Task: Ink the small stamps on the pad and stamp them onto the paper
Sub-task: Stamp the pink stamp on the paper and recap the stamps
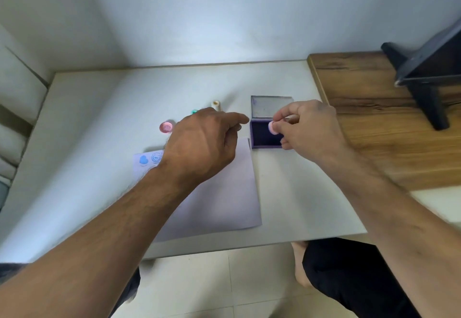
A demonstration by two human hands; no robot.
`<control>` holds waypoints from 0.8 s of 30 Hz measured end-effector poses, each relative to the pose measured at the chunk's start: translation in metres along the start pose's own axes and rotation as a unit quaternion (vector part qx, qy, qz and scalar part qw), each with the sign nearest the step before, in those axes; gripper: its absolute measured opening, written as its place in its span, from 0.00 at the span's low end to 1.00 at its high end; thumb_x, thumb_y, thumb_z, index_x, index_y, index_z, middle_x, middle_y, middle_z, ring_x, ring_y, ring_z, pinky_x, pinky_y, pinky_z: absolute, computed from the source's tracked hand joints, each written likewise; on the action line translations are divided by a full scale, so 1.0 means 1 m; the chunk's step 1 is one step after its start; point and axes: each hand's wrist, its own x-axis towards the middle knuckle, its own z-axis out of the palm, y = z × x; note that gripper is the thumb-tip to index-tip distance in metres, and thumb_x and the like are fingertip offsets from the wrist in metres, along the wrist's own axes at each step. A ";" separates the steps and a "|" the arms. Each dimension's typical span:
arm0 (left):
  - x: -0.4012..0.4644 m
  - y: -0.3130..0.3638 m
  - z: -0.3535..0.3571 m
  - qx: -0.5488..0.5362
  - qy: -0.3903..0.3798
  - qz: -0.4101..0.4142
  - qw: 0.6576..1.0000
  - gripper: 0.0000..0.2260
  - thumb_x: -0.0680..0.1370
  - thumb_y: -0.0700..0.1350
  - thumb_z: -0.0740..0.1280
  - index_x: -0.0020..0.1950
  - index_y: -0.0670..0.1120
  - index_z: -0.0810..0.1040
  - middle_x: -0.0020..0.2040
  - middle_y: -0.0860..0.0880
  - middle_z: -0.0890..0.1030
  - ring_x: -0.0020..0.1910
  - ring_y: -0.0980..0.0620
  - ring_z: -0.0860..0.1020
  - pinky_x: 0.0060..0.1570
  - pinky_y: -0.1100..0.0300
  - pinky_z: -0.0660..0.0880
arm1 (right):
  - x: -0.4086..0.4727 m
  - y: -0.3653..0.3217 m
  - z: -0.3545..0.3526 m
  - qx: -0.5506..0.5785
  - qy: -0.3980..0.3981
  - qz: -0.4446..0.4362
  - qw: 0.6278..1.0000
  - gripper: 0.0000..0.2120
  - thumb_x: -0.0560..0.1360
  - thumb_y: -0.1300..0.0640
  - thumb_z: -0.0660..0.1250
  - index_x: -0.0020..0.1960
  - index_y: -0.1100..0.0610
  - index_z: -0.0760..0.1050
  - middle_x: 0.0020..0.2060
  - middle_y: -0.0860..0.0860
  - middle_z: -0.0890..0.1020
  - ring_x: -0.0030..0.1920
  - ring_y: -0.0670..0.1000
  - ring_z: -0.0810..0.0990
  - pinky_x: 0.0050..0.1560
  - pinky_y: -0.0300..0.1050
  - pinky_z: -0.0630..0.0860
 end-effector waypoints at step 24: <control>-0.004 -0.020 -0.004 -0.056 -0.016 -0.045 0.997 0.13 0.78 0.44 0.64 0.59 0.55 0.83 0.46 0.50 0.84 0.41 0.49 0.81 0.46 0.50 0.79 | -0.001 -0.006 0.001 -0.146 -0.031 -0.014 0.989 0.12 0.77 0.62 0.67 0.35 0.56 0.77 0.29 0.46 0.76 0.32 0.46 0.76 0.29 0.31 0.69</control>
